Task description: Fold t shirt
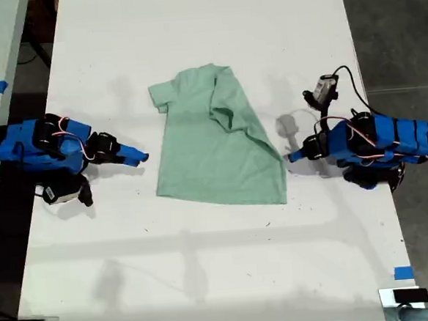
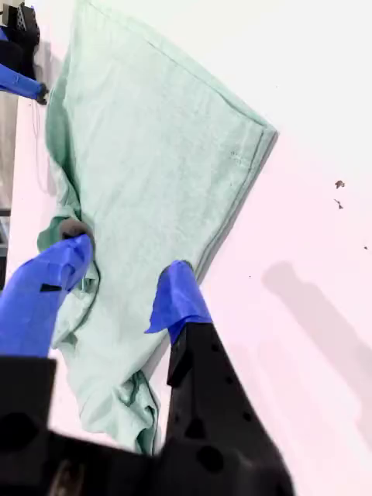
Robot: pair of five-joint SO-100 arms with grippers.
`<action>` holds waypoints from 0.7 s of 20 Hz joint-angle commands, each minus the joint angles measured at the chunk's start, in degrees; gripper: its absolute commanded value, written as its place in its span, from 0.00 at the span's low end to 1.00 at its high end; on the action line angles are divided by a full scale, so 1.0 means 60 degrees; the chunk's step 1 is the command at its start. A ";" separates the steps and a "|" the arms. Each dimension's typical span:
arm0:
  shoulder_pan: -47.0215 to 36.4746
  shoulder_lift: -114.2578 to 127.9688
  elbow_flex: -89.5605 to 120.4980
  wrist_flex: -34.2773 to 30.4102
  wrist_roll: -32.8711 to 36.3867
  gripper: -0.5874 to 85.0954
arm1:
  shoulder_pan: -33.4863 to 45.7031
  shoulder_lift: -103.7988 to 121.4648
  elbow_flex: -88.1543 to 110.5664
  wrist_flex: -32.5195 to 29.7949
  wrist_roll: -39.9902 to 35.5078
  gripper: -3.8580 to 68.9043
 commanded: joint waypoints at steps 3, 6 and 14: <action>0.0103 0.0059 0.0396 -0.0073 -0.0117 0.20 | -0.0029 0.0117 0.0498 0.0015 0.0117 0.07; -0.0513 0.0059 0.0396 -0.0073 -0.0117 0.12 | -0.0044 0.0117 0.0498 0.0015 0.0132 0.07; -0.2329 0.0073 0.0396 -0.0073 0.0117 0.00 | -0.0073 0.0117 0.0498 0.0015 0.0176 0.07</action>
